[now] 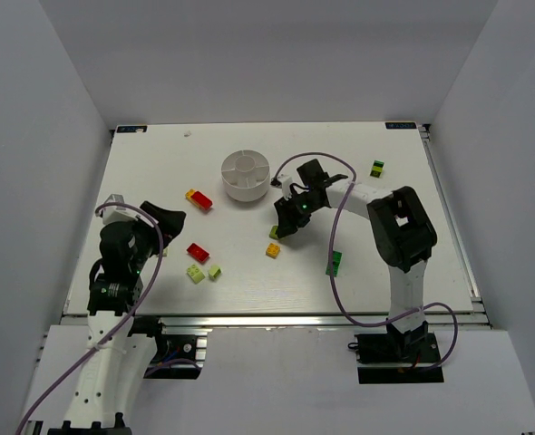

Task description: Sort the legos into containers by color

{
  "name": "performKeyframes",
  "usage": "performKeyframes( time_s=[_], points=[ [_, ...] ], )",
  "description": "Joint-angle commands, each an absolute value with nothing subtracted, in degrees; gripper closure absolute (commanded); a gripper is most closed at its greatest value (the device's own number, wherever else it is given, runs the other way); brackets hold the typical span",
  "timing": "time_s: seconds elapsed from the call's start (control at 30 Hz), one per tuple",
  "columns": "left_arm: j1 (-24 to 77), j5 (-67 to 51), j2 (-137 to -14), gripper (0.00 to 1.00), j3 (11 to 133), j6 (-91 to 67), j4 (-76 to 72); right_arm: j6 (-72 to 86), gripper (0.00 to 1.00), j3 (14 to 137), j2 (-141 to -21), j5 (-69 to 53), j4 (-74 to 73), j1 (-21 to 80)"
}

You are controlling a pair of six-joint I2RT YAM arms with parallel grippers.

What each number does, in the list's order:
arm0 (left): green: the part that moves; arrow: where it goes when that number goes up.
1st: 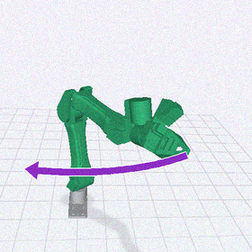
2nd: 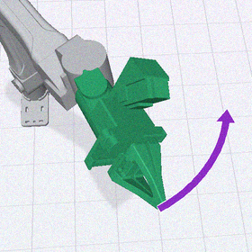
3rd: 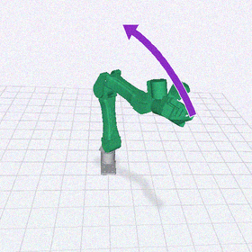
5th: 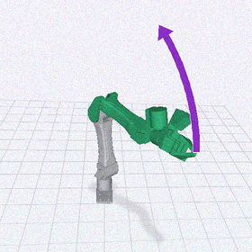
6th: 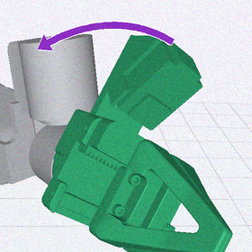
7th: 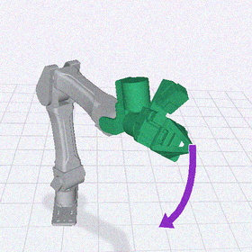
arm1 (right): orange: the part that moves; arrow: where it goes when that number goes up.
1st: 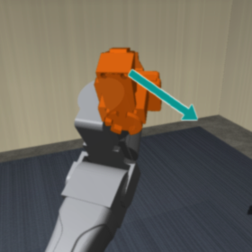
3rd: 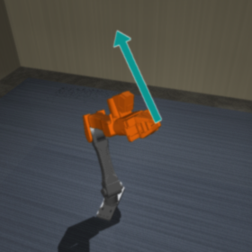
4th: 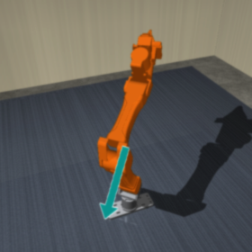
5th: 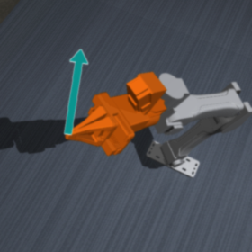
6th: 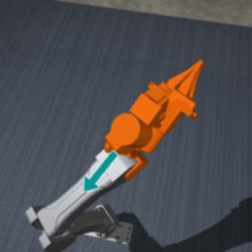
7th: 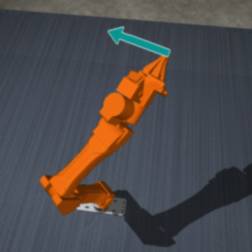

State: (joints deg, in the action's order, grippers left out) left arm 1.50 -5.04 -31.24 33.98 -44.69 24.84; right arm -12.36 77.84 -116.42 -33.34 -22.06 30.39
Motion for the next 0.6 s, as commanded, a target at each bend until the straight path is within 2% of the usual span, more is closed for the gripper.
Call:
performKeyframes(
  time_s=[0.0, 0.13, 0.37, 0.57],
  points=[
    [1.58, -6.68, -30.24, 0.02, 33.4, -45.0, 24.52, -12.39, 0.52, 75.85, -115.49, -32.43, -19.86, 30.59],
    [1.58, -6.33, -28.39, 0.02, 32.87, -45.26, 25.49, -13.18, 0.52, 75.06, -115.14, -31.2, -19.42, 30.67],
    [1.58, -6.06, -27.69, 0.02, 32.78, -45.61, 26.37, -16.26, 0.36, 71.82, -112.59, -27.87, -17.14, 31.46],
    [1.58, -5.89, -27.51, 0.02, 32.78, -45.79, 26.63, -20.38, 0.33, 68.65, -110.92, -23.65, -13.72, 32.52]
  ],
)
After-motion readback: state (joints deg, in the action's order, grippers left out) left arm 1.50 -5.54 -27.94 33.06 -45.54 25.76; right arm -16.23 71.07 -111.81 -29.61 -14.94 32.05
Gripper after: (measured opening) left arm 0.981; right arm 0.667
